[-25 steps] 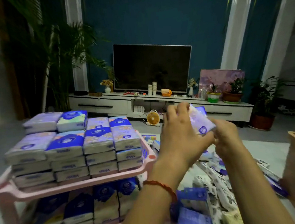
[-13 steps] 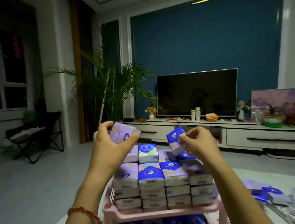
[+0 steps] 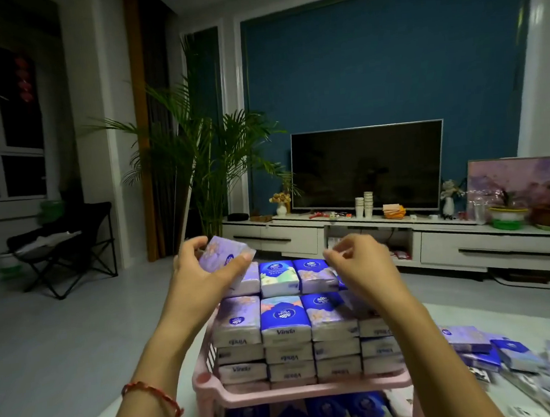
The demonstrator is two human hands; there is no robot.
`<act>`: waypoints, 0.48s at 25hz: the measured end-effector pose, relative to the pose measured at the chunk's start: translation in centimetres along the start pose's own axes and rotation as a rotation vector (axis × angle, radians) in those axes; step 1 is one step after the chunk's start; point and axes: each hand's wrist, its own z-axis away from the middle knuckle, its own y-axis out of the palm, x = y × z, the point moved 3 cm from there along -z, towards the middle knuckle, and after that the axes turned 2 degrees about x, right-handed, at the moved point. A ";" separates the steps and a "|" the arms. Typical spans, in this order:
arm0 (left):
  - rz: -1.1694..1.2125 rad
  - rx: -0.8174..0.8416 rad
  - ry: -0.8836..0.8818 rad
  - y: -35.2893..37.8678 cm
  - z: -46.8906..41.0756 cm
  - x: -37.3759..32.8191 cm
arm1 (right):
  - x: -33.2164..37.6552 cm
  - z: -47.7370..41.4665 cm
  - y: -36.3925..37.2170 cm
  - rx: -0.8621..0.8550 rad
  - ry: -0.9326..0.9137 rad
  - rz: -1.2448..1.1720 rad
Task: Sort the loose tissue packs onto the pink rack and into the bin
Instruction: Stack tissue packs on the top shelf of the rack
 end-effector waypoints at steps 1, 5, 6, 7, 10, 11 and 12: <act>-0.013 0.007 0.063 0.3 0.2 -1.0 | 0.9 0.2 -0.6 0.037 -0.037 -0.116; -0.106 0.149 0.317 3.8 2.1 -4.3 | 4.9 2.4 -1.1 0.429 -0.166 -0.454; -0.123 0.154 0.358 4.5 2.4 -4.5 | 4.9 2.5 -1.0 0.423 -0.175 -0.461; -0.145 0.160 0.371 5.0 2.6 -4.6 | 4.4 2.2 -0.8 0.382 -0.162 -0.471; -0.244 0.199 0.260 4.6 2.2 -3.6 | 0.7 0.0 -1.3 0.106 -0.028 -0.502; -0.278 0.178 0.205 4.1 1.9 -3.1 | -1.0 -0.7 -1.7 -0.023 0.041 -0.464; -0.305 0.136 0.156 3.5 1.6 -2.6 | -2.4 -1.1 -2.1 -0.121 0.107 -0.421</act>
